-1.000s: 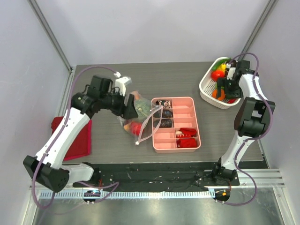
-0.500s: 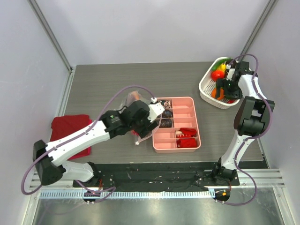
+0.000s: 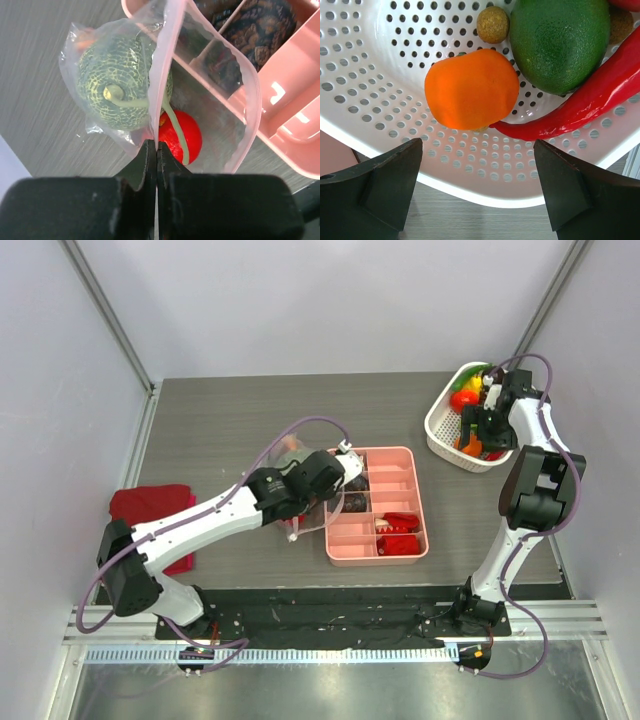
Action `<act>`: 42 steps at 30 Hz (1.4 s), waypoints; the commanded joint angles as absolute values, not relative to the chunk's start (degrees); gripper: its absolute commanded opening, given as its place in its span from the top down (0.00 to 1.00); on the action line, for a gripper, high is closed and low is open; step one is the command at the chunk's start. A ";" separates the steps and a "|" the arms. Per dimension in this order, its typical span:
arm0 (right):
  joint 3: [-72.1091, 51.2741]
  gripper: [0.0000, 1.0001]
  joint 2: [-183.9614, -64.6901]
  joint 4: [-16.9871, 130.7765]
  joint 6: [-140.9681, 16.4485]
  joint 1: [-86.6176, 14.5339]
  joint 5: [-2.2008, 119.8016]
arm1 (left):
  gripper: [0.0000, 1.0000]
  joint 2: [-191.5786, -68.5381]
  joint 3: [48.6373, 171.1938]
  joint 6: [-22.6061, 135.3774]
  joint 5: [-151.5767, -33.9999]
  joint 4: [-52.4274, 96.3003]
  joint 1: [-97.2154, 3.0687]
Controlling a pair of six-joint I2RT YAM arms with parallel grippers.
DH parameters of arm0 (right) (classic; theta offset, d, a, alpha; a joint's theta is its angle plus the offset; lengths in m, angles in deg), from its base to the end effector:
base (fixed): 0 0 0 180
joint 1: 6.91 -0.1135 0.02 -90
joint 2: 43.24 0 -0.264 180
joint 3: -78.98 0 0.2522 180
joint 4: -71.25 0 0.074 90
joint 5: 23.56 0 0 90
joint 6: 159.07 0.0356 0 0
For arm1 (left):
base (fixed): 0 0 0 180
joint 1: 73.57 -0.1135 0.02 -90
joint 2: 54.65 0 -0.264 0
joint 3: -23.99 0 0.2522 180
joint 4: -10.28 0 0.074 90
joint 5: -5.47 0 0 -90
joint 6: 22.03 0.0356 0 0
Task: Place the food in the zip-top bag and seal the zipper
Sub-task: Pick up the zipper food storage bag at the center of the board, then pick up the fake vegetable from the bin.
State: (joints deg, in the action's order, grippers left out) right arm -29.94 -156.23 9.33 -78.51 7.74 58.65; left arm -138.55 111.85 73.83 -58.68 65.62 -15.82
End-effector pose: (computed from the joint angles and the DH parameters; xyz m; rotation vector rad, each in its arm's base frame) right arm 0.4067 -0.1013 0.2388 0.0838 2.7025 0.0600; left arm 0.1784 -0.2537 0.3106 1.0763 2.0936 0.1245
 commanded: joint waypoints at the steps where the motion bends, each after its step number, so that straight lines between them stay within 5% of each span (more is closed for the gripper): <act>1: -32.34 0.02 -154.86 11.52 -76.99 7.68 57.39 | 1.00 -136.92 118.33 70.61 -60.70 68.24 -17.93; 13: -40.15 0.00 -152.49 10.73 -78.92 8.91 52.91 | 1.00 -140.43 129.58 60.33 -77.47 75.19 -32.15; 26: -59.41 0.03 -163.47 12.92 -75.41 11.19 49.31 | 1.00 -144.48 135.66 50.57 -98.04 75.64 -45.79; 34: -61.79 0.17 -168.75 18.72 -66.99 10.22 41.75 | 1.00 -146.41 135.92 47.75 -102.89 75.37 -50.27; 37: -61.61 0.31 -171.12 21.80 -61.97 10.22 40.52 | 1.00 -147.20 136.36 46.70 -104.64 75.28 -51.77; 42: -58.99 0.33 -173.06 28.80 -53.10 10.22 38.23 | 1.00 -148.34 137.50 45.73 -106.23 75.81 -53.44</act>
